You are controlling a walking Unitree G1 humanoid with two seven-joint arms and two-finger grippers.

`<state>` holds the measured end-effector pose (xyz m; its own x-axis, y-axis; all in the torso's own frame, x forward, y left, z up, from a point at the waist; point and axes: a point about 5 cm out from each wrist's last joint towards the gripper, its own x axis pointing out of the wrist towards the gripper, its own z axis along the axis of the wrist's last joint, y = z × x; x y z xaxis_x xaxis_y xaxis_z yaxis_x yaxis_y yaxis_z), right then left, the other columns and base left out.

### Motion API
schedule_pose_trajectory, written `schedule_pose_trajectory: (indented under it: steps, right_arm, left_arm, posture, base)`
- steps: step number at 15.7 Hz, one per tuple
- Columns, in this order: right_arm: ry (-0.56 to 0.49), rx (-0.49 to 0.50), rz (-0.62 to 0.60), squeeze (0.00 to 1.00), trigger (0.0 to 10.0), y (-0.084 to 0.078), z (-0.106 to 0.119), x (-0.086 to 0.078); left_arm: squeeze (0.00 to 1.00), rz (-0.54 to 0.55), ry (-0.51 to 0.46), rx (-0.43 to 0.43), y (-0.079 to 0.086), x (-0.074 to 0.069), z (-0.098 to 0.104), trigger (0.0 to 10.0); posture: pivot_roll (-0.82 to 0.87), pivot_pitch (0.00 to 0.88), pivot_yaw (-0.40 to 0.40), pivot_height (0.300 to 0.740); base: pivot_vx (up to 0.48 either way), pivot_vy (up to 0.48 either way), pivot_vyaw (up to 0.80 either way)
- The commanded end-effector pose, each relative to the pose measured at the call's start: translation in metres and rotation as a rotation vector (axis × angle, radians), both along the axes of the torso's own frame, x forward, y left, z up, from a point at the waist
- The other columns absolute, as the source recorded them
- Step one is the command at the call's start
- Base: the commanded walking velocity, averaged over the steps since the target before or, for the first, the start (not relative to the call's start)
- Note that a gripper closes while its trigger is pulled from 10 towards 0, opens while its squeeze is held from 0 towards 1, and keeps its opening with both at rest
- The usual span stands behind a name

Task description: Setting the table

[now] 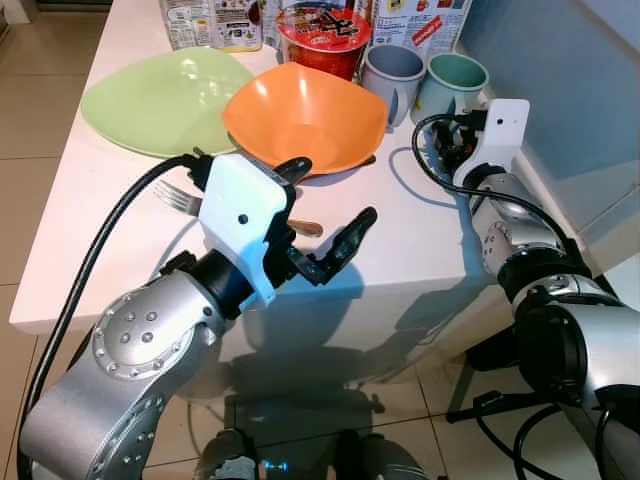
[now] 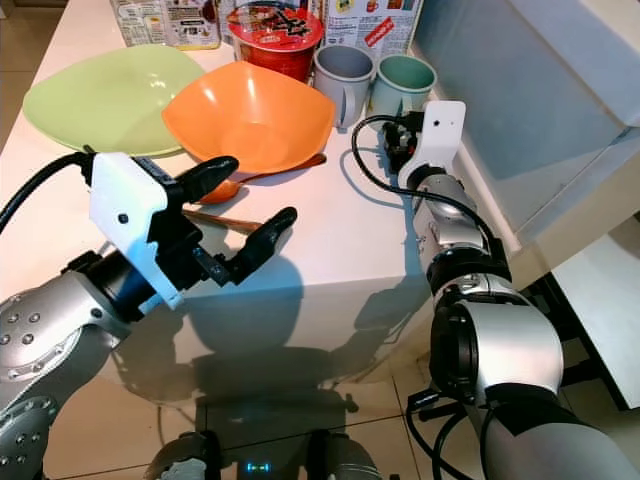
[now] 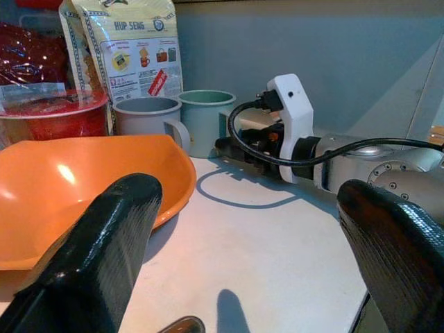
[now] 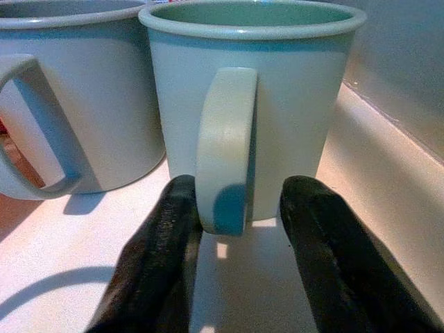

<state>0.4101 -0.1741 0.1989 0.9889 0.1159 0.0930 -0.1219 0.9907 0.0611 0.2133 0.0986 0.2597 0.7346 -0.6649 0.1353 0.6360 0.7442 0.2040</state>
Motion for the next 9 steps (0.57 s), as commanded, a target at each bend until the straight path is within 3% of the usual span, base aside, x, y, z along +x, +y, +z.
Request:
schedule_pose_trajectory:
  steps: [1,9]
  right_arm:
    - [-0.015,0.015,0.001,0.00,0.0,-0.0016,0.0035,0.0006]
    - [-0.017,0.023,0.002,0.00,0.0,-0.0018,0.0050,0.0009]
  left_arm:
    - [0.00,-0.016,-0.008,0.002,-0.0019,-0.0020,0.0011,10.0]
    - [0.00,-0.006,-0.022,0.007,0.0001,-0.0005,0.0026,10.0]
  posture:
    - [0.16,0.181,-0.115,0.740]
    - [0.17,0.154,-0.114,0.740]
  base:
    - [0.000,0.000,0.00]
    - [0.000,0.000,0.00]
